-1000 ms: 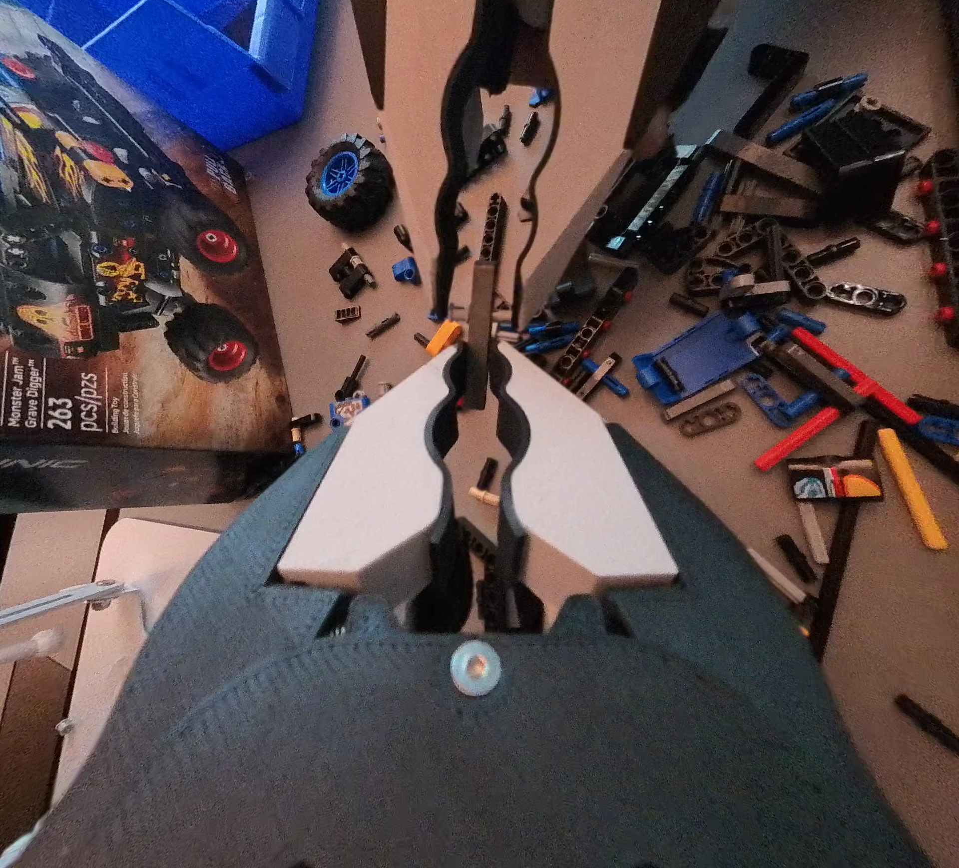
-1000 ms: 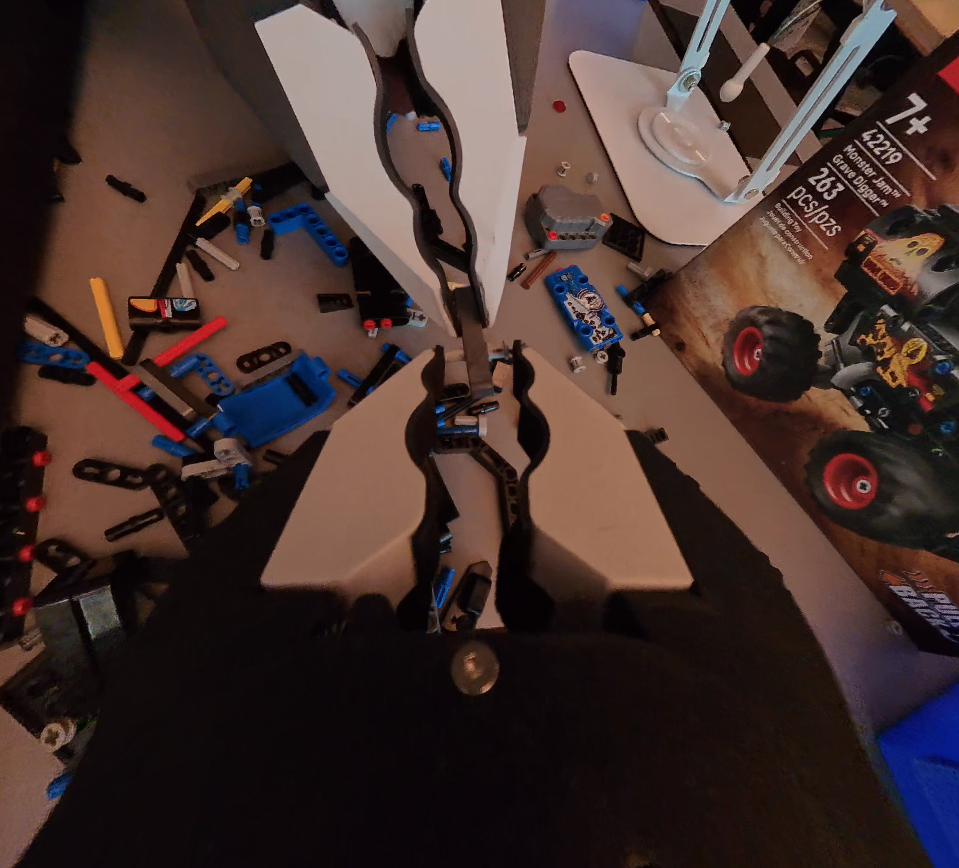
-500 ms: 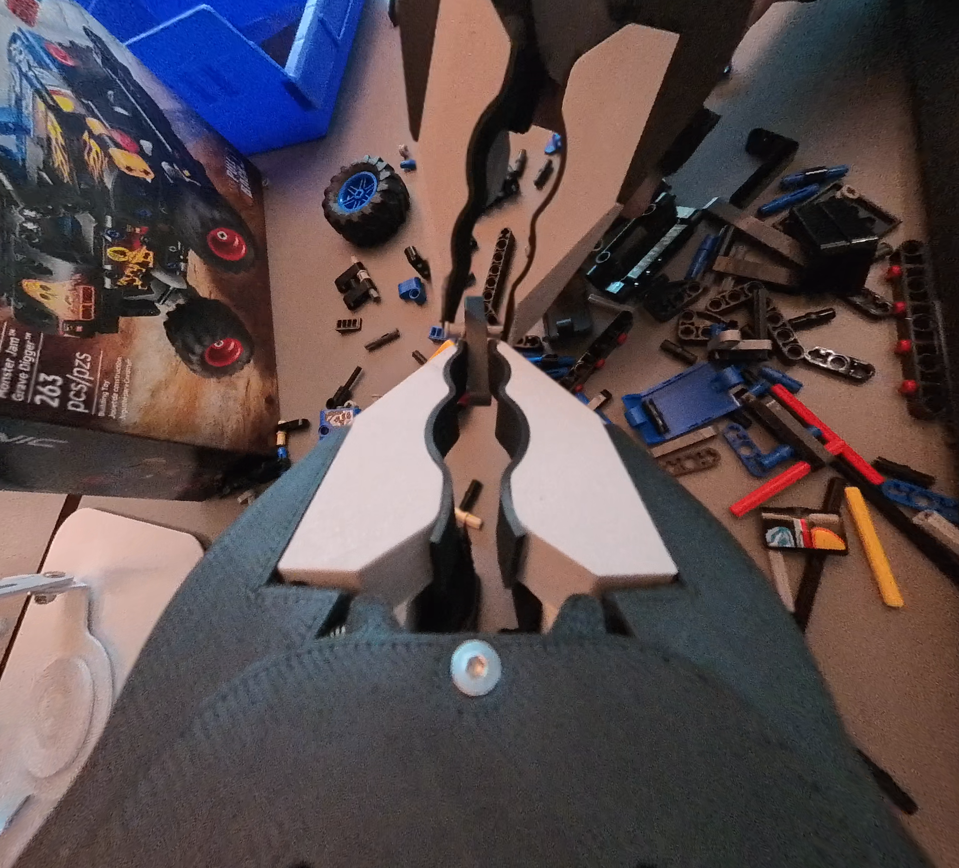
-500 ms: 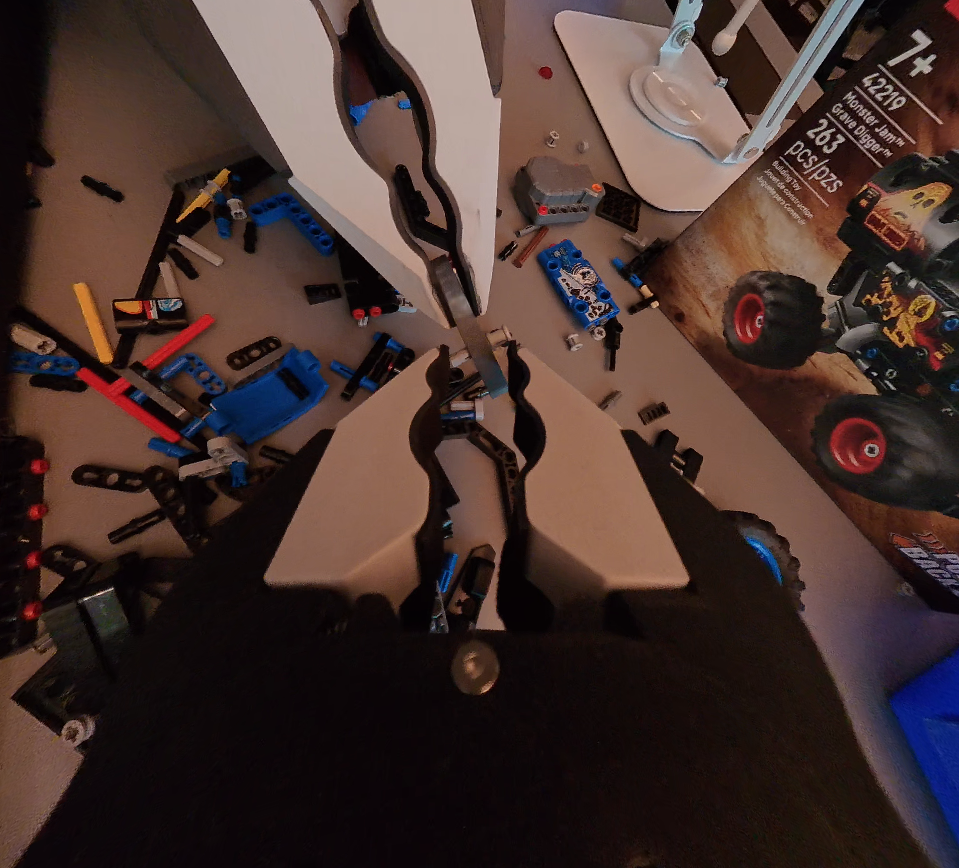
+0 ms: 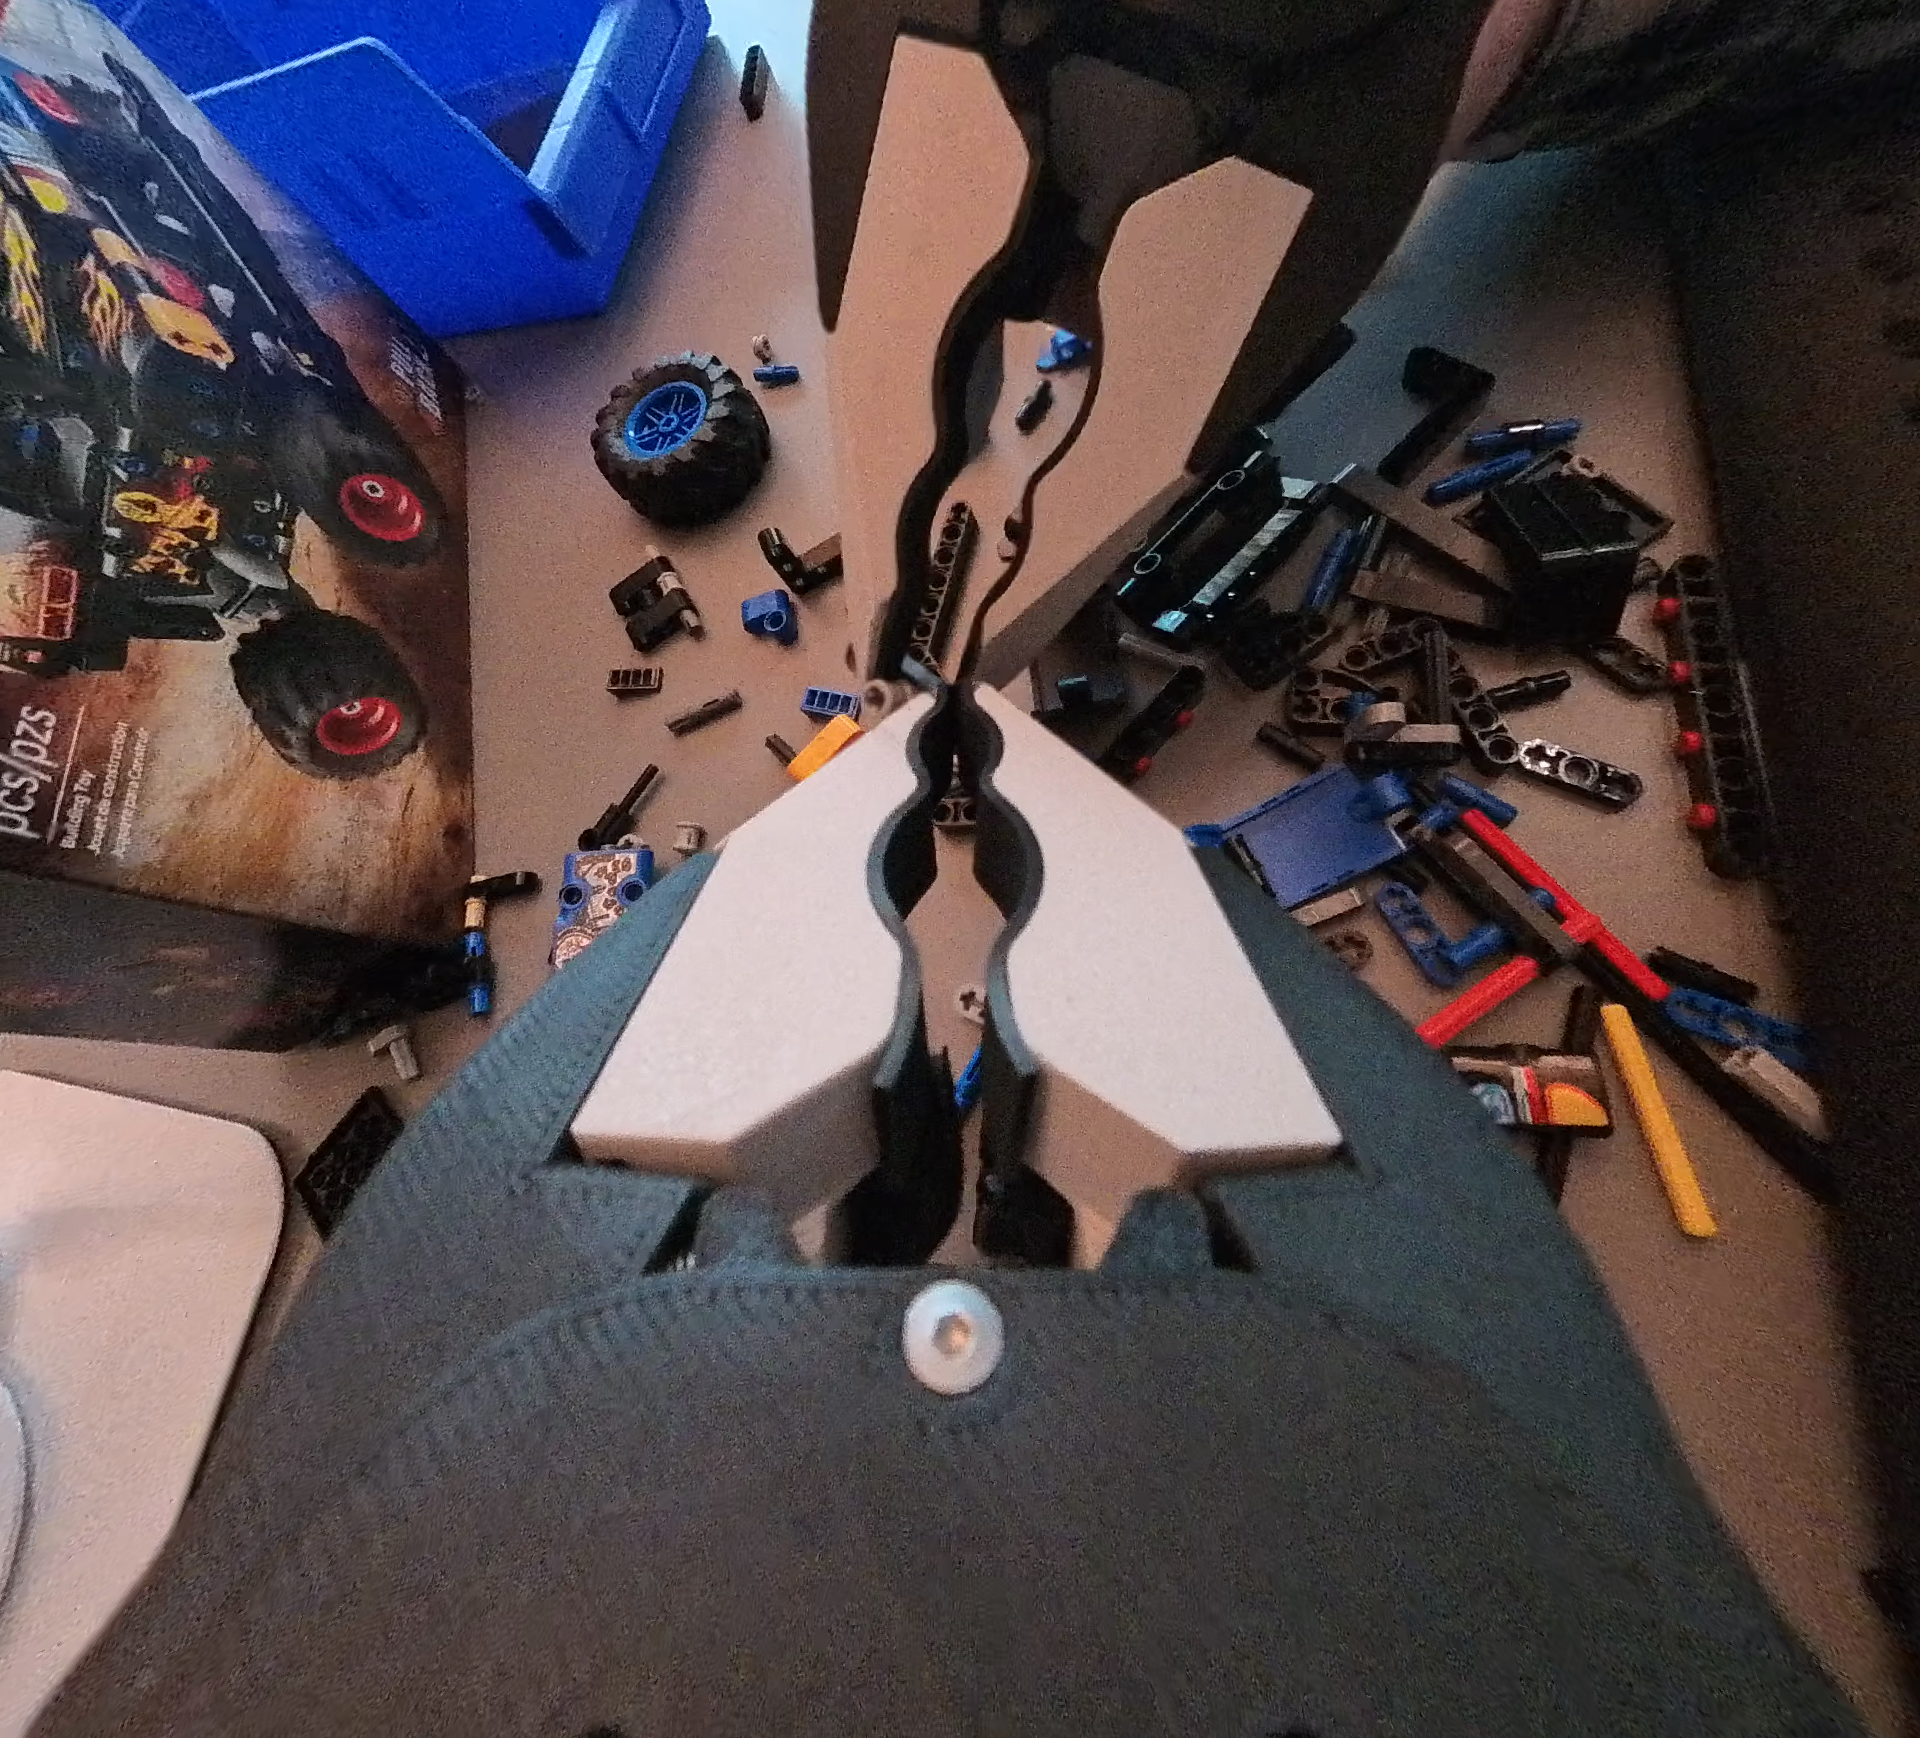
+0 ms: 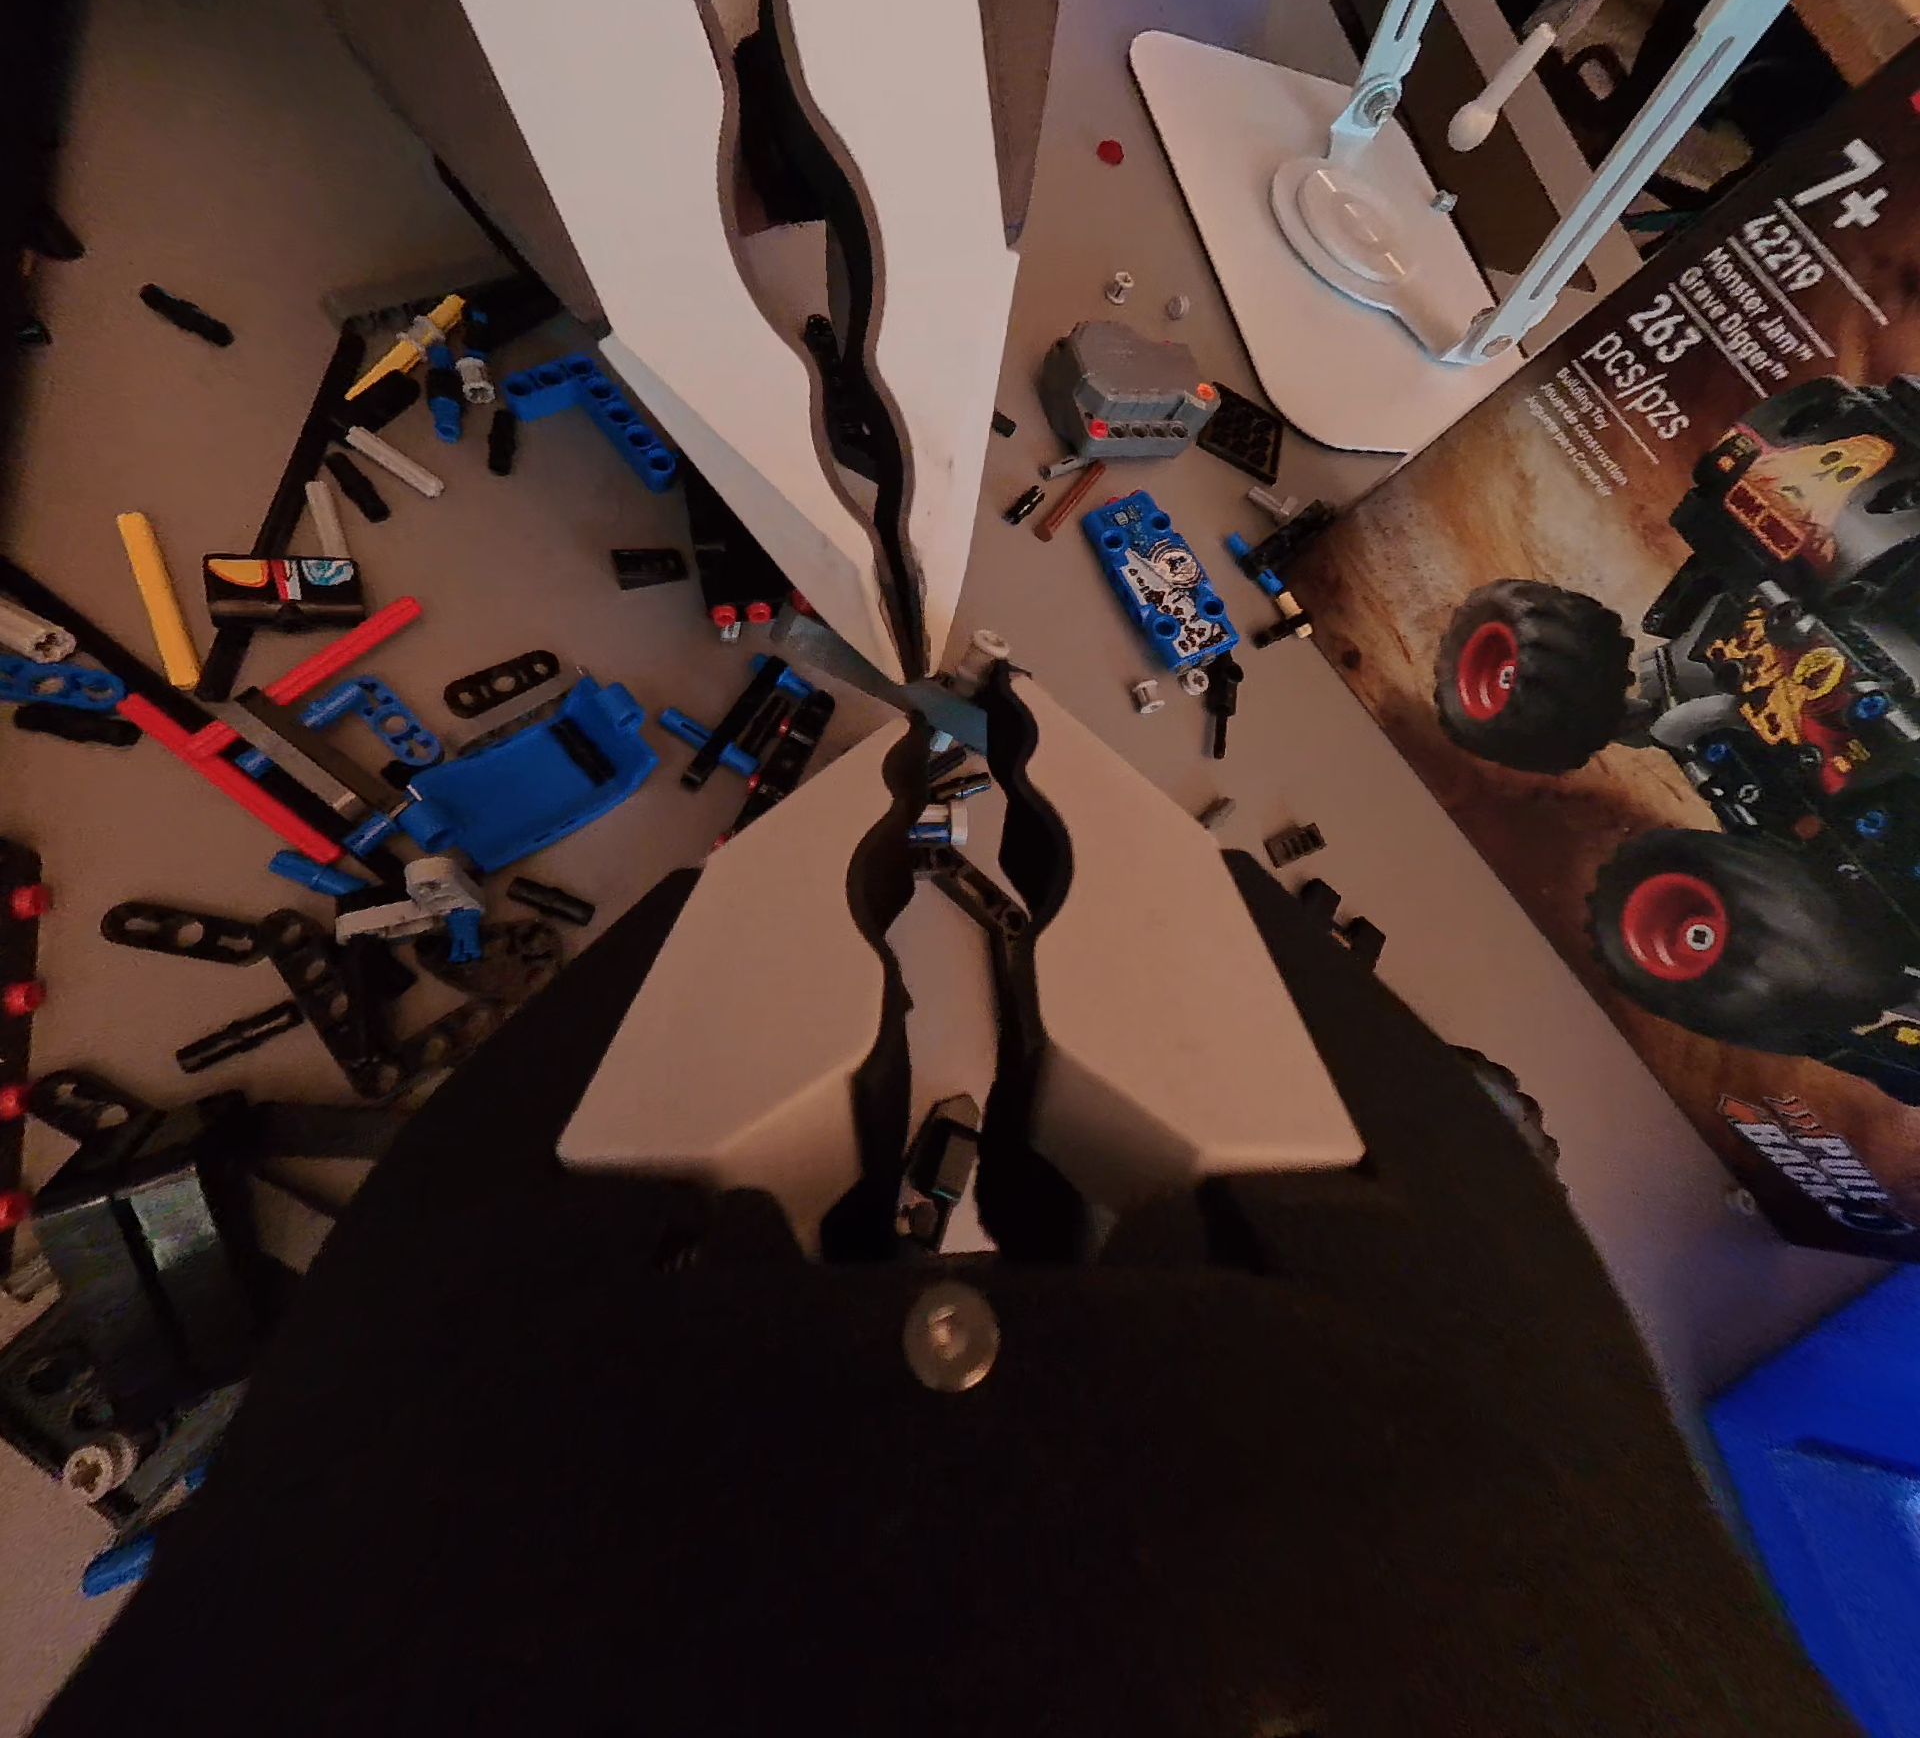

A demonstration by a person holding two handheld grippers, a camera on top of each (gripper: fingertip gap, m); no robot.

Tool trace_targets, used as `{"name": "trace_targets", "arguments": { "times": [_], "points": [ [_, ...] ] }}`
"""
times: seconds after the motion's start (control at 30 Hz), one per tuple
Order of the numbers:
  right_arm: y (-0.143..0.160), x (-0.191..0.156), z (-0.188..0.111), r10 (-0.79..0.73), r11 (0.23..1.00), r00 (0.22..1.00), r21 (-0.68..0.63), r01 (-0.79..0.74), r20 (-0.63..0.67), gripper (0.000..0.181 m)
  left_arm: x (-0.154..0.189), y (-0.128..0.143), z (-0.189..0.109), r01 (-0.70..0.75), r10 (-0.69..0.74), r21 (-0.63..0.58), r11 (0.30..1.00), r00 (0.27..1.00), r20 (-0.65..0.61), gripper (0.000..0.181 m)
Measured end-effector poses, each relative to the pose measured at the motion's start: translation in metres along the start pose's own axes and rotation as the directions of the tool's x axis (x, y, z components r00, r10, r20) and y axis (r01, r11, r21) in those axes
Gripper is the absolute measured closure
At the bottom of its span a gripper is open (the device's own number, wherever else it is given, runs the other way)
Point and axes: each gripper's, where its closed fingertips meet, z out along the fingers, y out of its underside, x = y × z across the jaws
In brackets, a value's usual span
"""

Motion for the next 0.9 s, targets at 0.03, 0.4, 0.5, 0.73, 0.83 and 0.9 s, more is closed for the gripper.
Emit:
{"name": "trace_targets", "arguments": {
  "times": [0.03, 0.4, 0.5, 0.73, 0.83, 0.9],
  "points": [
    [-0.001, 0.001, -0.001, -0.008, 1.000, 1.000, 0.001, 0.008, -0.007, 0.172, 0.000, -0.001, -0.001, 0.014, -0.014, 0.010, 1.000, 1.000, -0.006, 0.181],
    [-0.002, -0.012, -0.005, -0.114, 0.993, 0.992, 0.029, 0.112, 0.054, 0.181, 0.014, -0.003, -0.009, 0.151, -0.139, 0.045, 0.987, 0.969, -0.202, 0.181],
    [0.006, -0.014, -0.003, -0.103, 0.995, 0.992, -0.003, 0.104, 0.077, 0.181, 0.012, 0.011, -0.006, 0.083, -0.086, -0.024, 0.996, 0.981, -0.171, 0.181],
    [0.016, -0.019, 0.001, -0.064, 0.996, 0.990, -0.052, 0.071, 0.127, 0.174, 0.024, 0.052, -0.010, -0.103, 0.055, -0.210, 0.972, 0.974, -0.221, 0.145],
    [0.018, -0.021, 0.002, -0.058, 0.995, 0.988, -0.067, 0.068, 0.140, 0.175, 0.027, 0.050, -0.018, -0.110, 0.062, -0.181, 0.977, 0.965, -0.254, 0.143],
    [0.022, -0.021, 0.003, -0.052, 0.995, 0.988, -0.082, 0.065, 0.146, 0.175, 0.028, 0.054, -0.016, -0.102, 0.048, -0.200, 0.974, 0.965, -0.259, 0.131]
  ]
}}
